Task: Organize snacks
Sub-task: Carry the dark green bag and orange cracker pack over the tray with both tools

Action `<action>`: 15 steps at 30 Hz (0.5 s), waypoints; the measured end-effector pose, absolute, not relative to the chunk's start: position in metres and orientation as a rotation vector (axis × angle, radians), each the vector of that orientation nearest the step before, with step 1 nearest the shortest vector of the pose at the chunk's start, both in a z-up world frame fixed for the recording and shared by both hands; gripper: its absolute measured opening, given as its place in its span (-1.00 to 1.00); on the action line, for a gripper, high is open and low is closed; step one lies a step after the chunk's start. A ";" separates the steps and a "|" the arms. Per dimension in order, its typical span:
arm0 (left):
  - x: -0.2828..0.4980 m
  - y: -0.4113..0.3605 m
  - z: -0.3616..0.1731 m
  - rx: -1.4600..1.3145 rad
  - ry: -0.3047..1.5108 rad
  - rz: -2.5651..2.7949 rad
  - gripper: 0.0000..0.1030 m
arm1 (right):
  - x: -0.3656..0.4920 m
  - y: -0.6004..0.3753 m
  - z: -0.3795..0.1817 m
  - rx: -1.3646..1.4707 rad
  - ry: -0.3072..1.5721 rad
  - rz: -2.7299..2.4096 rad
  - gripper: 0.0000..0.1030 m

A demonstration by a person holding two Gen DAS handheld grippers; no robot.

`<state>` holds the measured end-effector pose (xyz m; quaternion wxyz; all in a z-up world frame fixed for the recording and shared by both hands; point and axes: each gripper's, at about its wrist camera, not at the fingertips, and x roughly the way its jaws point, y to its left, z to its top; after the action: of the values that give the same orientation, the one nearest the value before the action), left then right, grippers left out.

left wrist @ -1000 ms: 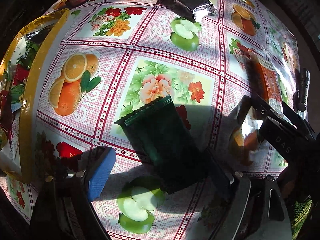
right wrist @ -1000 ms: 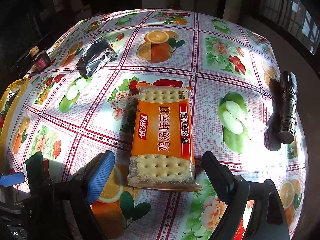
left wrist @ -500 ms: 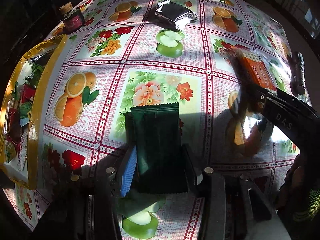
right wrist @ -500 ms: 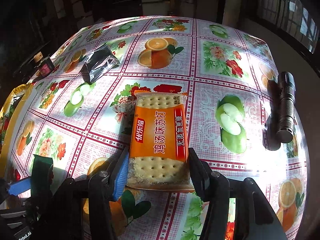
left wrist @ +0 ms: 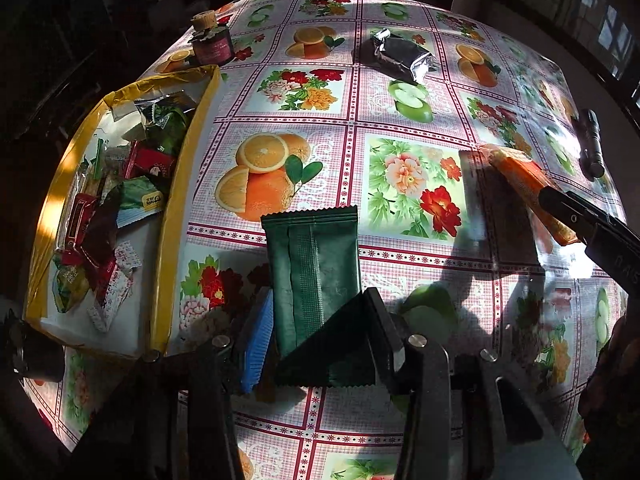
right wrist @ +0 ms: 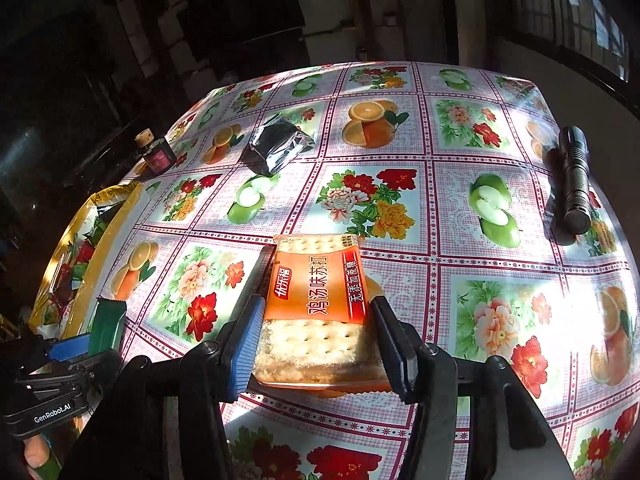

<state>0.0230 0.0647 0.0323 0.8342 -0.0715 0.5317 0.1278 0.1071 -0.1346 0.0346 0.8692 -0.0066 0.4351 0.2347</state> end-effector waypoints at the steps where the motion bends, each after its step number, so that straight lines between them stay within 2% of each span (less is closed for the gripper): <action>1: 0.025 0.071 0.028 -0.156 1.128 0.273 -0.15 | 0.104 -0.128 0.032 -0.036 0.925 0.501 0.12; 6: 0.017 0.081 0.024 -0.170 1.133 0.273 -0.15 | 0.104 -0.101 0.011 -0.178 0.974 0.476 0.17; 10: 0.011 0.082 0.028 -0.165 1.124 0.265 -0.15 | 0.119 -0.089 0.005 -0.239 0.963 0.439 0.39; 12: 0.010 0.081 0.031 -0.158 1.118 0.265 -0.15 | 0.125 -0.089 0.006 -0.221 0.960 0.453 0.33; 13: 0.009 0.081 0.032 -0.158 1.114 0.265 -0.15 | 0.127 -0.088 0.007 -0.218 0.966 0.446 0.10; 15: 0.007 0.081 0.035 -0.149 1.104 0.274 -0.15 | 0.124 -0.088 0.012 -0.183 0.963 0.475 0.10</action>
<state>0.0072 0.0806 0.0349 0.8400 -0.0704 0.5221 0.1294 0.1240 -0.0882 0.0121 0.8553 -0.0872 0.4581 0.2258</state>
